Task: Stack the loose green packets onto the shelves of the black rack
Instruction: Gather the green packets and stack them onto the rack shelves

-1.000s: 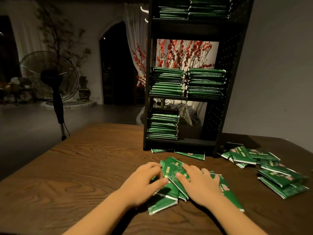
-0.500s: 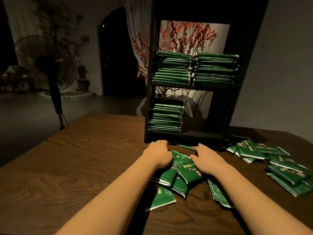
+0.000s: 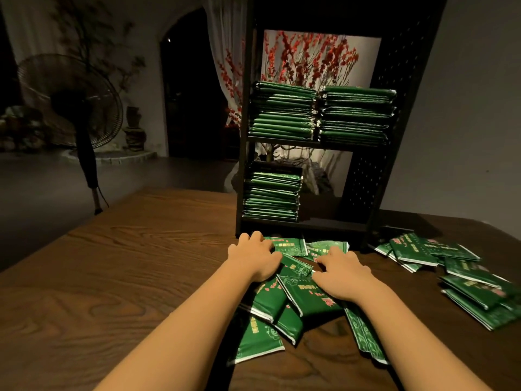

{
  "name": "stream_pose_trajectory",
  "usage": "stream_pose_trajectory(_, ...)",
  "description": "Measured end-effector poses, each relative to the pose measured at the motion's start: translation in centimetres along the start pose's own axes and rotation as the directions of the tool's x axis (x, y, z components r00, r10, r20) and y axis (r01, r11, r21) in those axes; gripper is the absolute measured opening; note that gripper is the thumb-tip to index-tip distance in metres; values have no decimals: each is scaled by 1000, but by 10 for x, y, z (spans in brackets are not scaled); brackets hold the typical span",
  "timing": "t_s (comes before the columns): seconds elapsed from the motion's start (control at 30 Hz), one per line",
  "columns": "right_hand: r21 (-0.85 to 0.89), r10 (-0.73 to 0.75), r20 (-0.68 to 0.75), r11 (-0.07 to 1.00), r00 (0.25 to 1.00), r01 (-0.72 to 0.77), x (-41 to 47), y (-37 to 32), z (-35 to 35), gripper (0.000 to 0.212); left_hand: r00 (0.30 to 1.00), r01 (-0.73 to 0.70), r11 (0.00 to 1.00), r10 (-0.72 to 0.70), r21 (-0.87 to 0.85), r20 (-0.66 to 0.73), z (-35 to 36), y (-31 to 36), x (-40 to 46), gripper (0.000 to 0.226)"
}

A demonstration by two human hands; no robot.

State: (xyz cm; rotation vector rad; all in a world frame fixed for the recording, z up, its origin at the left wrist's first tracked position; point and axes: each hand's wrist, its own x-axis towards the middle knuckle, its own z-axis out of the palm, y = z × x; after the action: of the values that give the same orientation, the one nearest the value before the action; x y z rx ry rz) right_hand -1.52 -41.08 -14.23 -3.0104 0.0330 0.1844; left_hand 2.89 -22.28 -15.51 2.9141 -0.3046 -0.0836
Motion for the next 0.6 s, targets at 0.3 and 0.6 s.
stream_pose_trajectory(0.3,155,-24,-165,987,986,50,-18,10,4,18,984,-108,977,79,-181,-161,2,-14,-36,30)
stream_pose_trajectory(0.6,304,159,-134,946,978,-112,-13,21,5,63,965,114,984,-143,-138,-219,5,-15,-44,52)
